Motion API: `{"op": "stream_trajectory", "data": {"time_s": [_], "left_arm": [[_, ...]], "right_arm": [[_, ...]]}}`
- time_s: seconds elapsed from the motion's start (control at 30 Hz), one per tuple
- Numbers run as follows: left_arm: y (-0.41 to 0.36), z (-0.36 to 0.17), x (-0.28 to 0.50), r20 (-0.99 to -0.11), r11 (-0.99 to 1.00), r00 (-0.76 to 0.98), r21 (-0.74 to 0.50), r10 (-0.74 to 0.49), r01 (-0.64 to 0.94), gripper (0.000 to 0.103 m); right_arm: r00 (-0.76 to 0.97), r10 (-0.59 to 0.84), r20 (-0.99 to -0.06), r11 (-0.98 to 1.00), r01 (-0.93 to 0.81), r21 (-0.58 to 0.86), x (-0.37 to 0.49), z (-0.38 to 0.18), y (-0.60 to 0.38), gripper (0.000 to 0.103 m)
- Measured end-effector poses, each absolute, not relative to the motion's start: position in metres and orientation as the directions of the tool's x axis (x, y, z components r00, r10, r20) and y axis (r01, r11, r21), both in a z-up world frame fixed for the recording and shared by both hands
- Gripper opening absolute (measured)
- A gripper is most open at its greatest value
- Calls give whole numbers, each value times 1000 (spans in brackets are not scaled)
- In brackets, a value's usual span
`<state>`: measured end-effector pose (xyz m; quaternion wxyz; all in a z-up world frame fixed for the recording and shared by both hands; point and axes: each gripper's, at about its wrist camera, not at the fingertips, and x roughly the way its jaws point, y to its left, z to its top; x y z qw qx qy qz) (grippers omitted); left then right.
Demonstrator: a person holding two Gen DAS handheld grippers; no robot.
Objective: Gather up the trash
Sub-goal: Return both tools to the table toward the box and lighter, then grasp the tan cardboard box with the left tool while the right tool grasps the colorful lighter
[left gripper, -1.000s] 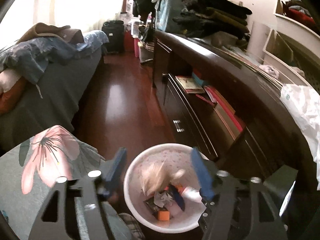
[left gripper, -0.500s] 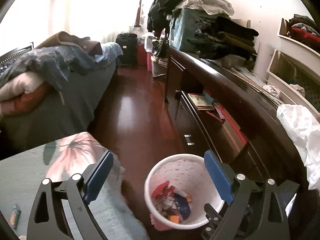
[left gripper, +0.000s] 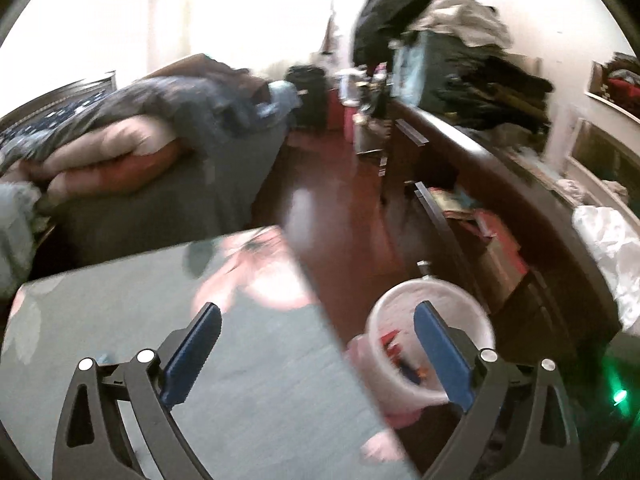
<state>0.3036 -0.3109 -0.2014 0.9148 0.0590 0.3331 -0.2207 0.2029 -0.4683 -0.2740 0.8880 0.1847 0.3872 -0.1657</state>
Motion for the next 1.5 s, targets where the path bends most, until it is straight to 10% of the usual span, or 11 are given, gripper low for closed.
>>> {"op": "stream_trajectory", "data": {"time_s": [0.83,1.1,1.5], "left_arm": [[-143,-298,327,-809,992,585,-114,-57,-61,98],[-139,-298,328,-777,999,630,-34,-3,-37,56],[-57,-277,303,-757,985,653,-118,-6,-127,56]], "right_arm": [[650,-11,-760,977,170,132,220,-255,-339,79],[638,-16,-770,981,161,112,230,-257,-322,79],[633,72,-771,995,4,96,267,-256,-237,79]]}}
